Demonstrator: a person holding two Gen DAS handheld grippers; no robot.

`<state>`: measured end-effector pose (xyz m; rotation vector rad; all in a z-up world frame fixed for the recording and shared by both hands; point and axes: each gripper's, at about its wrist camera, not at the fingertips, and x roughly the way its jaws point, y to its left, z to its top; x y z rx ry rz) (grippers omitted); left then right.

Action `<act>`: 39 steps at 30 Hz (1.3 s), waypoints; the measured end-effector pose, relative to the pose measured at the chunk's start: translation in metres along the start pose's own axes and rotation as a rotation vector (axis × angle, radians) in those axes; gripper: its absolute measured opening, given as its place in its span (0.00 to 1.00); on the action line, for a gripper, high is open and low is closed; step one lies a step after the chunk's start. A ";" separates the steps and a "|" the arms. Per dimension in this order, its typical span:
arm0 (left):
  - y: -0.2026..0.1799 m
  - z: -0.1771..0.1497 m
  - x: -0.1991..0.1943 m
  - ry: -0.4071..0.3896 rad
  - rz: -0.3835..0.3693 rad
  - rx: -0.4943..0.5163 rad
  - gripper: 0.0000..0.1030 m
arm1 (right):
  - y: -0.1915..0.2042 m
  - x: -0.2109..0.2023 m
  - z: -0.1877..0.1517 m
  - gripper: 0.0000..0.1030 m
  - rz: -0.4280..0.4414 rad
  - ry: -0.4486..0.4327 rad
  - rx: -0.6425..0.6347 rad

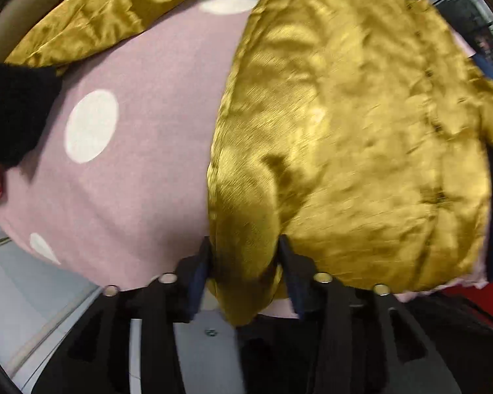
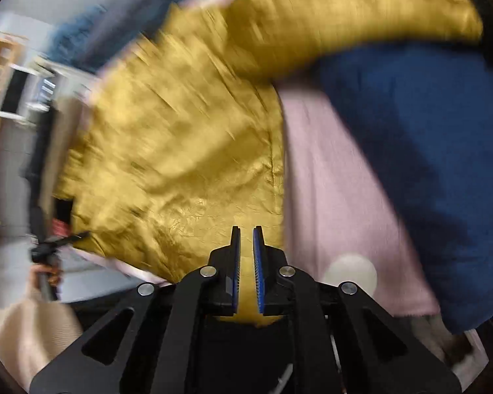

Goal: Fold large clothes

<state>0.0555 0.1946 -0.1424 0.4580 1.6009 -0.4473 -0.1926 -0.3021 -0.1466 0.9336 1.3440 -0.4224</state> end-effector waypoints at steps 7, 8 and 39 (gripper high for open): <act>-0.014 0.000 -0.048 -0.276 0.106 0.040 0.78 | 0.047 0.015 0.000 0.65 -0.033 -0.051 -0.090; -0.029 0.005 -0.051 -0.293 0.099 0.082 0.79 | 0.061 0.020 0.003 0.79 -0.023 -0.047 -0.131; -0.142 0.027 0.055 -0.089 0.089 0.220 0.95 | 0.176 0.180 -0.009 0.96 -0.354 0.214 -0.630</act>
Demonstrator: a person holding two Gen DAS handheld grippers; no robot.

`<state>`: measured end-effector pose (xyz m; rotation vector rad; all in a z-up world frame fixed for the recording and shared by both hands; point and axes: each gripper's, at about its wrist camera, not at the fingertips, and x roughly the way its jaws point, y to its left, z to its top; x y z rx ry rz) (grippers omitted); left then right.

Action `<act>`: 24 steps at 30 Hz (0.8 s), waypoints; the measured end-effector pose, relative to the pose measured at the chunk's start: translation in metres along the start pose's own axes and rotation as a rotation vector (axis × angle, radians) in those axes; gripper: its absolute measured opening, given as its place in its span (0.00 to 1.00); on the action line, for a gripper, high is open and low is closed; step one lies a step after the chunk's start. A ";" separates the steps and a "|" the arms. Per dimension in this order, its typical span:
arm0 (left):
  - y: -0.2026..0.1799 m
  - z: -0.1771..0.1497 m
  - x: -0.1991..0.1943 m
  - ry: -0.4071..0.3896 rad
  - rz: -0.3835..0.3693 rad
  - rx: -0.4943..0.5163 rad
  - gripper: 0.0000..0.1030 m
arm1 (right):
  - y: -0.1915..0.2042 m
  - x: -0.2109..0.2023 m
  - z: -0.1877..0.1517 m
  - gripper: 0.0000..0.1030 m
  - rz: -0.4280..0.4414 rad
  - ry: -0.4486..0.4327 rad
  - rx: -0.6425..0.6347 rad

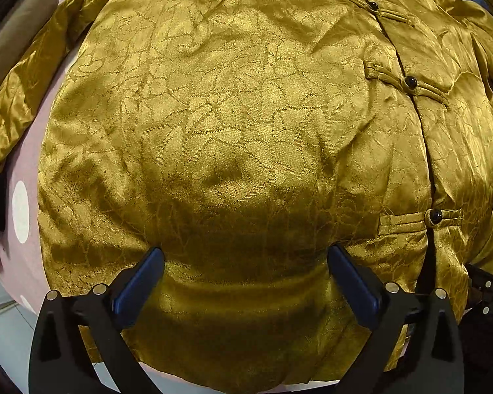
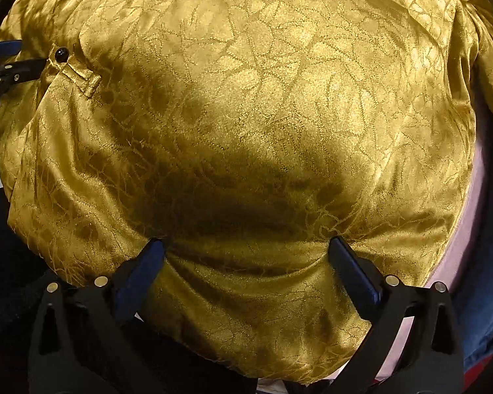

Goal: Fold large clothes

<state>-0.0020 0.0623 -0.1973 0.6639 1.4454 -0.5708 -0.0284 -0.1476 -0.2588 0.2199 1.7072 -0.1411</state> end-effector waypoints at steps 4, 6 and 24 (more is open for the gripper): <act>-0.005 0.003 -0.001 0.025 0.015 -0.007 0.95 | 0.000 -0.003 -0.013 0.96 0.009 0.011 -0.014; -0.005 0.002 -0.007 0.029 0.030 -0.014 0.95 | -0.002 -0.003 -0.009 0.96 0.007 0.025 -0.013; -0.064 0.028 -0.067 -0.129 0.157 0.088 0.93 | -0.228 -0.124 -0.042 0.95 -0.018 -0.478 0.718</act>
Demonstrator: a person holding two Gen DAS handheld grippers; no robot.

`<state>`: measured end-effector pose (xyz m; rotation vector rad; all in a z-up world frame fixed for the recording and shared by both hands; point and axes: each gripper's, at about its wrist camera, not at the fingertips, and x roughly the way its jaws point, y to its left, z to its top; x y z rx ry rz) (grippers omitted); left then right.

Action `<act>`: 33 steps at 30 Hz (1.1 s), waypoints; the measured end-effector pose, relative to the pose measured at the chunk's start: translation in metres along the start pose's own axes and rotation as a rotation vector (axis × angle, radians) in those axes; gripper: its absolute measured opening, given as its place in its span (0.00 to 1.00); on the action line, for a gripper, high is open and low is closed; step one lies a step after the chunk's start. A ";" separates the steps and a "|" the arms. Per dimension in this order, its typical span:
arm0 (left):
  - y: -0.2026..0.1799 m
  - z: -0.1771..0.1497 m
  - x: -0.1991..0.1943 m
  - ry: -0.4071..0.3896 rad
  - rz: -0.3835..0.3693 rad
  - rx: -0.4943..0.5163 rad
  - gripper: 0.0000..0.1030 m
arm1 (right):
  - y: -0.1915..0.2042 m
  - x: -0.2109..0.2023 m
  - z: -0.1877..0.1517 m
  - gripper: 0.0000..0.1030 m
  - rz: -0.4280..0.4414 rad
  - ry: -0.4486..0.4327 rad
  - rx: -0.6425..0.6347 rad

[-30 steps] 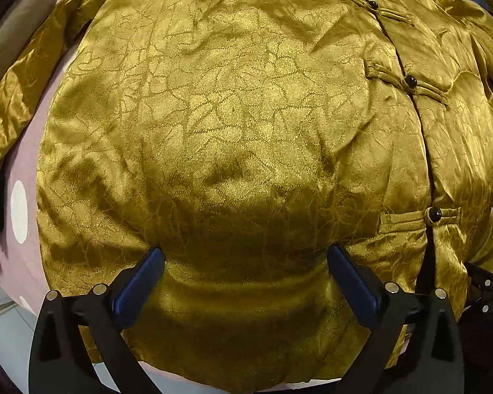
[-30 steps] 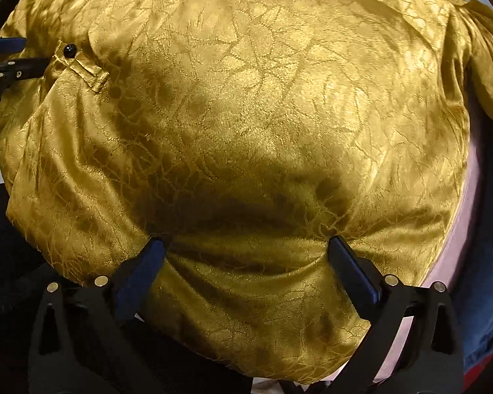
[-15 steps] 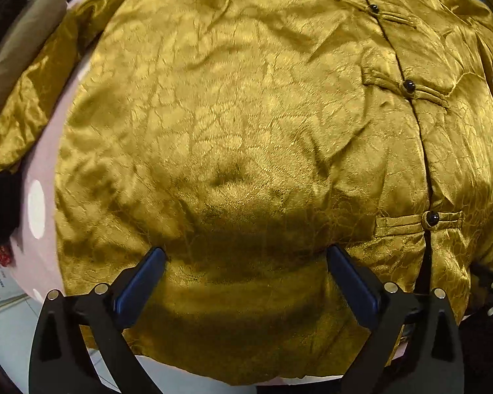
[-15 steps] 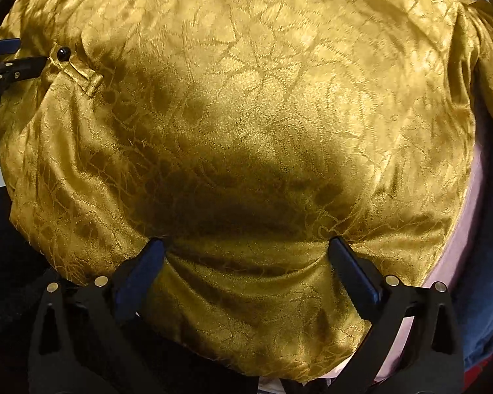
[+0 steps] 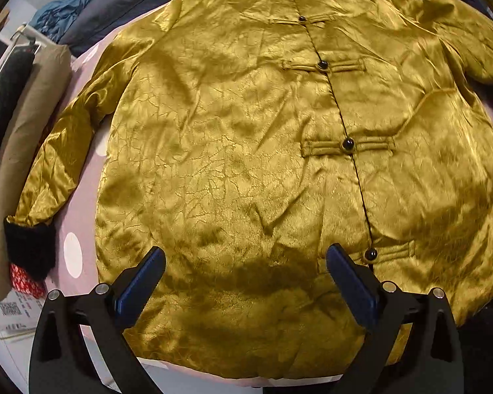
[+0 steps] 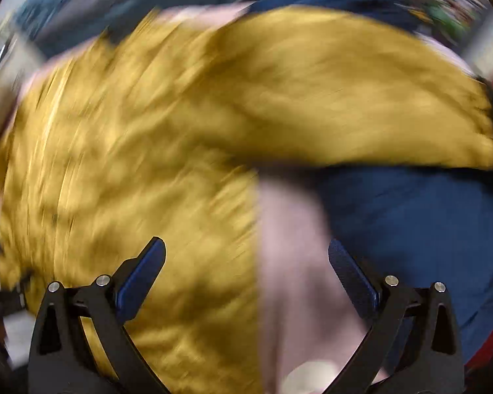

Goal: Fold large clothes

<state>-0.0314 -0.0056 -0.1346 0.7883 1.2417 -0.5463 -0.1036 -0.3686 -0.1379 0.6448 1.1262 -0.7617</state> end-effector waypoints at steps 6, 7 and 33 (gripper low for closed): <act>0.006 -0.002 -0.002 0.010 0.030 0.006 0.93 | -0.133 -0.016 0.028 0.95 0.054 -0.121 0.481; 0.005 -0.003 -0.003 0.013 0.033 0.005 0.94 | -0.155 -0.016 0.026 0.95 0.075 -0.135 0.557; -0.021 -0.010 -0.011 0.036 0.075 0.021 0.94 | -0.275 0.011 0.048 0.31 0.167 -0.214 0.892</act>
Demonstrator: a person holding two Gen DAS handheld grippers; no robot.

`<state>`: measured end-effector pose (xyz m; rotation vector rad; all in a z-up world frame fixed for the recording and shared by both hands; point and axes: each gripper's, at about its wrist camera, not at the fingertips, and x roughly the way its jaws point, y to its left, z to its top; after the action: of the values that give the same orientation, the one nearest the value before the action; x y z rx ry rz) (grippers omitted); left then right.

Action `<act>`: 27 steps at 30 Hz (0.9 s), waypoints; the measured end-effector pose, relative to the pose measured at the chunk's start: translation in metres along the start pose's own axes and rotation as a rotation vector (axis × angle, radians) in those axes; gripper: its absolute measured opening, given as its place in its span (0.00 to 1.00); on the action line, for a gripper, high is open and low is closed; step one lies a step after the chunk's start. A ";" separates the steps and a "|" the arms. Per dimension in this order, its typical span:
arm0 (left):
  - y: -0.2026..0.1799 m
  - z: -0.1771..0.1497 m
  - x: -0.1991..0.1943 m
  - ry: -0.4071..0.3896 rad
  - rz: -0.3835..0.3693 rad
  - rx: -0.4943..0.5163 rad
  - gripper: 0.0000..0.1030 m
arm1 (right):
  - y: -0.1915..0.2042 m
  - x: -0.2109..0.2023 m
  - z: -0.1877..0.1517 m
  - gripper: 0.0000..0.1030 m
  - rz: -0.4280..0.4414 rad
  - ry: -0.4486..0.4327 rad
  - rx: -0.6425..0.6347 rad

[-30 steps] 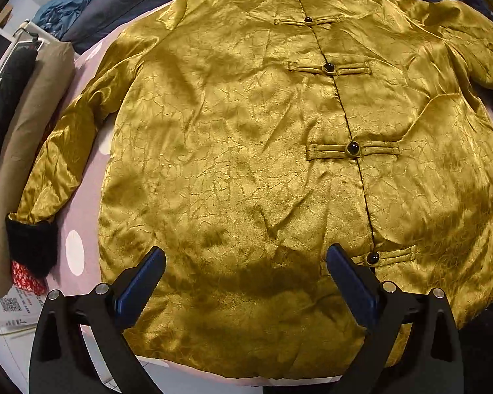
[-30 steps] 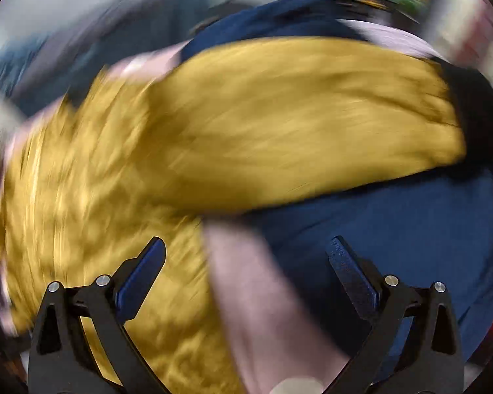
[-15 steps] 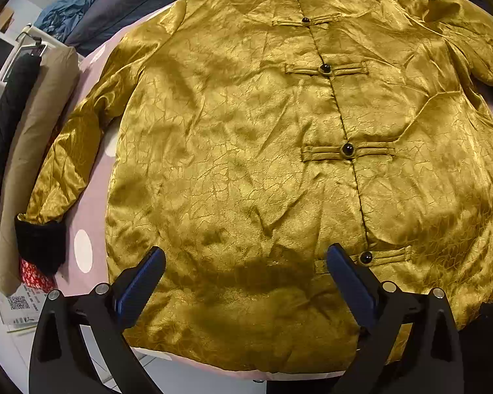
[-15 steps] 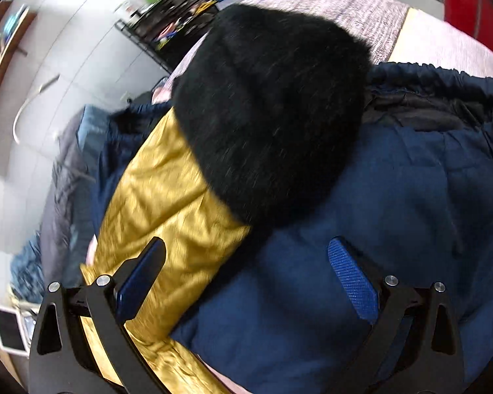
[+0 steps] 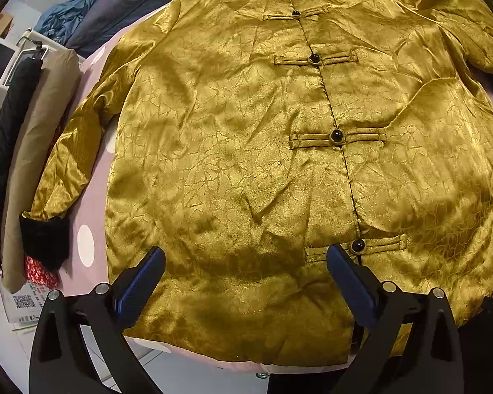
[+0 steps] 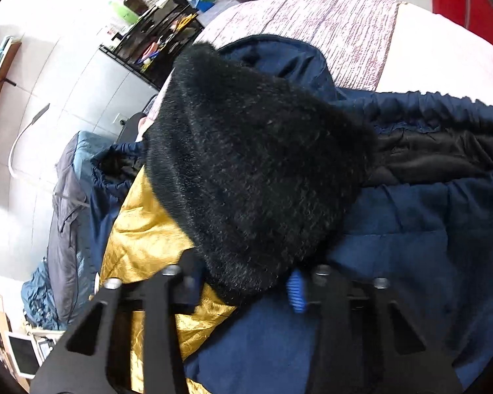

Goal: Fold large clothes
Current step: 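Grasp the black fur cuff with the right gripper and lift it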

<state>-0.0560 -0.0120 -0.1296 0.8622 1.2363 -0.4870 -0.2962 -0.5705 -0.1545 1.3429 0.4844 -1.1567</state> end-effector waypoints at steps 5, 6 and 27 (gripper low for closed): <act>-0.001 0.000 -0.001 -0.007 -0.003 0.008 0.94 | 0.026 -0.017 -0.012 0.23 -0.056 -0.055 -0.153; -0.001 0.001 -0.001 -0.009 -0.004 0.008 0.94 | 0.034 -0.022 -0.015 0.23 -0.061 -0.067 -0.185; 0.039 -0.004 0.002 -0.051 -0.048 -0.151 0.93 | 0.319 -0.066 -0.248 0.20 0.341 0.079 -1.006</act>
<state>-0.0292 0.0145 -0.1203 0.6898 1.2329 -0.4456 0.0290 -0.3760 -0.0001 0.5472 0.7285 -0.4388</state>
